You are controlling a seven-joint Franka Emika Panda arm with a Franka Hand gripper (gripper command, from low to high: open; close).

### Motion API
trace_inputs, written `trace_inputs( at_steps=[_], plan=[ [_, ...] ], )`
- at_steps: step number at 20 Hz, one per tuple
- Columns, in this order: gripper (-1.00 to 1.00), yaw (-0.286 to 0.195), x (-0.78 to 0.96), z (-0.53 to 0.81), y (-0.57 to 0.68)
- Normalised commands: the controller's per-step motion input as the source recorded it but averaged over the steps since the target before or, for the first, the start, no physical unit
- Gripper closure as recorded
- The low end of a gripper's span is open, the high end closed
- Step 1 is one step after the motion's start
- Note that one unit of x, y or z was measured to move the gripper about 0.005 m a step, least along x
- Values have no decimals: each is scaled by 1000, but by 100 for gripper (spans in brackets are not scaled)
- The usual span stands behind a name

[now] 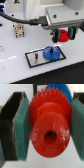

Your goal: Insert the blue gear onto the right peg, followed by the red gear

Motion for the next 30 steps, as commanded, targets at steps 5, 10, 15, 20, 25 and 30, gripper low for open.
trace_inputs(
  at_steps=[5,10,15,20,25,30],
  plan=[
    [100,0,342,-76,-156],
    [100,0,206,-94,-120],
    [100,0,101,-134,-83],
    [100,0,52,-144,-86],
    [100,0,64,151,-115],
    [100,0,62,328,-83]
  ],
)
